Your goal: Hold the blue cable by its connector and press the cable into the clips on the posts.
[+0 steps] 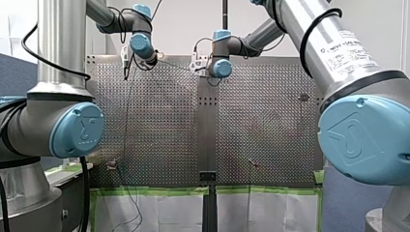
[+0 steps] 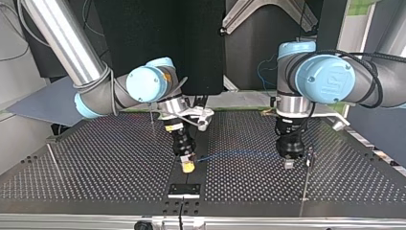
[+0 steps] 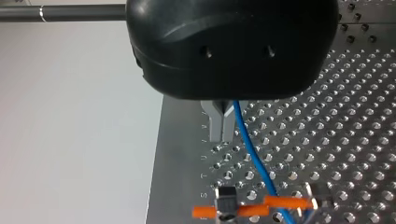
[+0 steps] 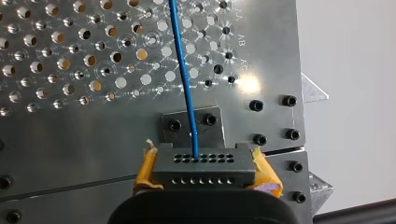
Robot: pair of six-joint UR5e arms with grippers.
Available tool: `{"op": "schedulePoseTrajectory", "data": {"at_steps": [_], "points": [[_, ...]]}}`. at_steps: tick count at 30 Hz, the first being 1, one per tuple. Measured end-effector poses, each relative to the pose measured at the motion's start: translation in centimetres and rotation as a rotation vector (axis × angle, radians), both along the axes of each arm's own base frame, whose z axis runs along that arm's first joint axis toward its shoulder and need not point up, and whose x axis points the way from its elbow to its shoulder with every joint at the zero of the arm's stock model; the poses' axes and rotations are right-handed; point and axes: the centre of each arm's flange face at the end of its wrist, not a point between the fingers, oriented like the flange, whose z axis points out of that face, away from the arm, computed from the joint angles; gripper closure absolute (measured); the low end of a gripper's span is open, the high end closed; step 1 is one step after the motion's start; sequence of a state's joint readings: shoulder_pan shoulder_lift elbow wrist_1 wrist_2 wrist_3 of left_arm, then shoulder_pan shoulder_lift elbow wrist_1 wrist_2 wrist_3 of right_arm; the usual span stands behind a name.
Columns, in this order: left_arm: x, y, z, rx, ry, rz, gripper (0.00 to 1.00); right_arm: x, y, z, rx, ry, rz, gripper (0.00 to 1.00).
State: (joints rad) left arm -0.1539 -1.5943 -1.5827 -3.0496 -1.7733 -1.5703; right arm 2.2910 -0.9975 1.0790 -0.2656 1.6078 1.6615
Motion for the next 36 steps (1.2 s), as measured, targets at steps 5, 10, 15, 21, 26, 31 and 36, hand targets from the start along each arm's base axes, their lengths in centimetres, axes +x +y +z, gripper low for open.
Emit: {"op": "schedulePoseTrajectory", "data": {"at_steps": [5, 10, 15, 21, 26, 31, 36], "points": [[0.0, 0.1, 0.0, -0.001, -0.001, 0.009, 1.0, 0.1, 0.2, -0.2, 0.001, 0.002, 0.004, 1.0], [0.0, -0.1, 0.0, -0.003, 0.001, 0.009, 1.0, 1.1, 1.5, -0.7, -0.005, 0.026, 0.047, 1.0], [-0.1, -0.1, -0.1, -0.003, 0.001, 0.008, 1.0, 1.2, 2.4, -2.5, 0.018, 0.051, 0.063, 1.0], [-0.2, -0.1, -0.9, 0.005, 0.006, 0.024, 1.0, 0.3, 1.9, -3.7, 0.046, 0.061, 0.028, 1.0], [-0.2, -0.8, -2.5, 0.018, 0.022, 0.015, 1.0, -0.5, 1.6, -4.4, 0.071, 0.072, -0.021, 1.0], [-0.1, -3.0, -5.8, 0.045, 0.073, 0.002, 1.0, -1.1, 1.6, -5.6, 0.095, 0.086, -0.063, 1.0], [-0.6, -5.1, -9.5, 0.059, 0.108, -0.001, 1.0, -1.8, 1.6, -7.0, 0.11, 0.095, -0.1, 1.0]]}}
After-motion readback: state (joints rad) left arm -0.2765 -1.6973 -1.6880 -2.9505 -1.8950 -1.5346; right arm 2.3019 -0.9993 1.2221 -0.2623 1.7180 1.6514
